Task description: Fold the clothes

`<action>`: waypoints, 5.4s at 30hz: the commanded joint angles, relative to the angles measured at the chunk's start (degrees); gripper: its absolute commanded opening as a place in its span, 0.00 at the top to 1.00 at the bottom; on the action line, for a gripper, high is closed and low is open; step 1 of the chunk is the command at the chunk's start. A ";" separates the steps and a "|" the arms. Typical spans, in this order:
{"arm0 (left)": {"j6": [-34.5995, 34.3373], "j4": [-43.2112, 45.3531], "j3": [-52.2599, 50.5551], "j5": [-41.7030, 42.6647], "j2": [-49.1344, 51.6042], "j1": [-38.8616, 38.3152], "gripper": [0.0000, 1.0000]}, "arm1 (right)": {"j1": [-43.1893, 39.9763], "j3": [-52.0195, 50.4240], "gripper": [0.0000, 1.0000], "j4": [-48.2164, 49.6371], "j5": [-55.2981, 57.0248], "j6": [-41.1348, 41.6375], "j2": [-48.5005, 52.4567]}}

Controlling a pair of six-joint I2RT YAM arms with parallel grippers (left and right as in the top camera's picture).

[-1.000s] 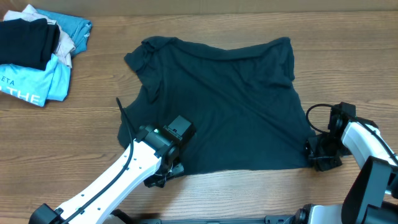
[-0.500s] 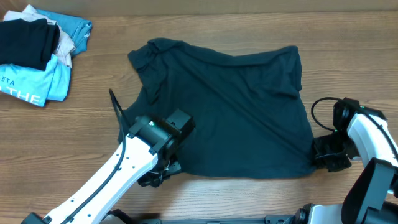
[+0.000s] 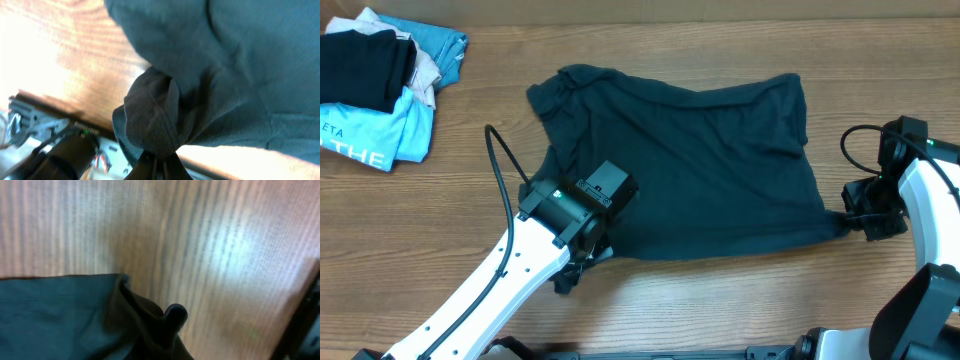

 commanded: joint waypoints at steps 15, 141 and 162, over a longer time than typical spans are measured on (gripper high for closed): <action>0.20 9.25 1.22 -14.19 11.58 0.79 0.95 | 10.91 1.51 0.93 21.05 -5.27 0.33 -0.13; 37.40 28.96 -2.82 9.29 35.36 39.74 0.85 | 15.47 5.57 0.96 16.00 -4.31 -29.55 22.82; 37.70 9.38 20.63 5.35 35.34 41.51 0.78 | 15.15 8.02 0.96 5.20 5.07 -17.42 18.97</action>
